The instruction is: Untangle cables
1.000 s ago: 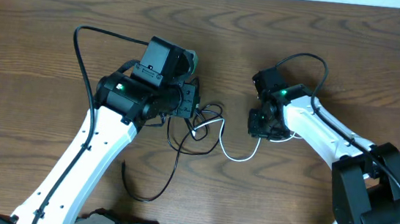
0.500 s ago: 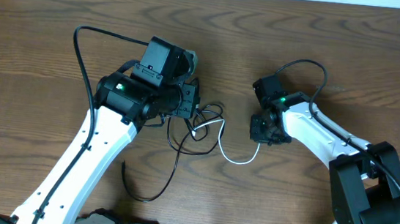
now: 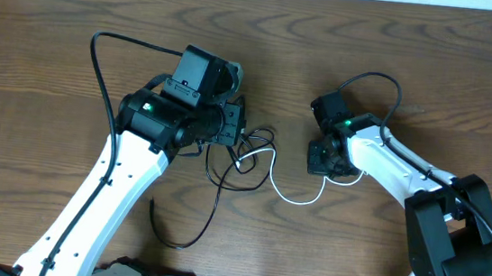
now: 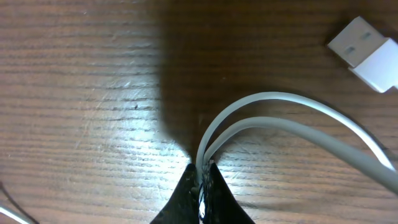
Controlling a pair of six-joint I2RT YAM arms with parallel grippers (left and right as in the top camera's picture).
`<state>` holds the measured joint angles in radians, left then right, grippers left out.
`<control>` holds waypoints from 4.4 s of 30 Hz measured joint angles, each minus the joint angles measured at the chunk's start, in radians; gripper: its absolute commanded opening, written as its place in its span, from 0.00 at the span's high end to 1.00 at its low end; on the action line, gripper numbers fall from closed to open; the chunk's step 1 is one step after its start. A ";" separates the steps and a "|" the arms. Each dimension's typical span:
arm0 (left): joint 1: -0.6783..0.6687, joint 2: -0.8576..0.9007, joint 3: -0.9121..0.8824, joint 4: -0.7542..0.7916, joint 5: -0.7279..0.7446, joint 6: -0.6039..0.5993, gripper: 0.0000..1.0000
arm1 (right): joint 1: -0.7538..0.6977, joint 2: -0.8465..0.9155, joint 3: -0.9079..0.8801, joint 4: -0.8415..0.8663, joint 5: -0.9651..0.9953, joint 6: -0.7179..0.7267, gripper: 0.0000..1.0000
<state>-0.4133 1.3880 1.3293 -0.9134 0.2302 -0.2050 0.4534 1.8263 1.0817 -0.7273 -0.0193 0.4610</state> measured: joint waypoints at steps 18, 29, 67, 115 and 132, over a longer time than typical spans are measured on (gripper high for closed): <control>0.000 0.000 0.000 -0.003 0.000 0.000 0.92 | -0.006 -0.005 0.021 -0.072 -0.043 -0.063 0.99; 0.000 0.000 0.000 -0.003 0.000 0.000 0.92 | -0.268 -0.158 0.483 -0.512 0.181 -0.099 0.99; 0.000 0.000 0.000 -0.003 0.000 0.000 0.92 | -0.502 -0.206 0.260 -0.415 -0.272 -0.294 0.53; 0.000 0.001 0.000 -0.021 -0.001 0.000 0.92 | -0.961 -0.323 0.560 0.116 -0.450 -0.027 0.99; 0.000 0.001 0.000 -0.021 0.000 0.000 0.92 | -1.034 -0.180 0.560 0.130 0.005 -0.233 0.99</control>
<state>-0.4133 1.3888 1.3293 -0.9348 0.2298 -0.2050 -0.5808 1.6463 1.6417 -0.5972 -0.0147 0.2283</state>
